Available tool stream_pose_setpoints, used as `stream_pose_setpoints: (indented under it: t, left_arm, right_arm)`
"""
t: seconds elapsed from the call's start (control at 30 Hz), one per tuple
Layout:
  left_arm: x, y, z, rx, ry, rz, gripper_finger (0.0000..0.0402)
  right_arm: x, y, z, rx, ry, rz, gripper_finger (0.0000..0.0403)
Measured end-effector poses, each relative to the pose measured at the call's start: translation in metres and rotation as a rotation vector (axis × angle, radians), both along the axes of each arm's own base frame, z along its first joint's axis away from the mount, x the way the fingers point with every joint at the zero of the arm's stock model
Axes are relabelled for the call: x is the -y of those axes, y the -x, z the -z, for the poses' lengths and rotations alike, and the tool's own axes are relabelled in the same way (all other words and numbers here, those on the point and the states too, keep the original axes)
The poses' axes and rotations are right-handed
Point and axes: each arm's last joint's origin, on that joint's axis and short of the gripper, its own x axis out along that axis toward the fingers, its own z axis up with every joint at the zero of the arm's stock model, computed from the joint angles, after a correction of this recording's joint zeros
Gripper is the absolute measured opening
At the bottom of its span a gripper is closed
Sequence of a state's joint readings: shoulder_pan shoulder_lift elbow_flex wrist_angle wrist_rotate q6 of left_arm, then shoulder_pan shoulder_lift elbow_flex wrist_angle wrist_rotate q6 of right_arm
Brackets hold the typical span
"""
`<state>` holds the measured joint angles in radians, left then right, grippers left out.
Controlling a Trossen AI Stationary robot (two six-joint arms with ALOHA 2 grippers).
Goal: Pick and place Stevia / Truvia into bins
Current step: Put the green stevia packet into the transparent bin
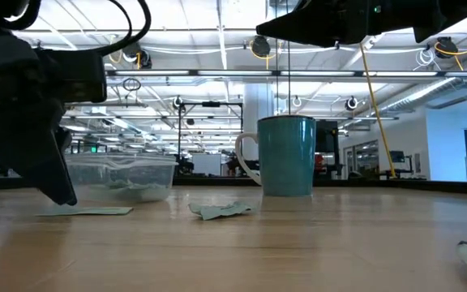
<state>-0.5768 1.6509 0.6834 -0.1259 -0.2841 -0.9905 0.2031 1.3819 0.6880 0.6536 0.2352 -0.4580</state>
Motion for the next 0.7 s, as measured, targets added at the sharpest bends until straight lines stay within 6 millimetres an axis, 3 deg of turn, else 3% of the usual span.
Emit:
stream_pose_setpoints:
  t: [0.13,0.33,0.43,0.53,0.7]
  left_arm:
    - [0.003,0.003,0.001,-0.013,-0.041,0.068,0.0121]
    - [0.002,0.006,0.002,-0.031,-0.061,0.088,0.0022]
    - [0.003,0.006,-0.005,-0.009,-0.042,0.115,0.0008]
    - [0.003,0.009,-0.020,0.004,-0.014,0.167,0.0004]
    - [0.005,0.007,-0.071,0.148,-0.122,0.212,0.0003]
  right_arm:
    - [0.000,0.000,0.000,0.000,0.000,0.000,0.0121]
    - [0.000,0.000,0.000,0.000,0.000,0.000,0.0121]
    - [0.000,0.000,0.000,0.000,0.000,0.000,0.0121]
    - [0.000,0.000,0.000,0.000,0.000,0.000,0.0121]
    - [0.000,0.000,0.000,-0.003,0.000,0.000,0.0121]
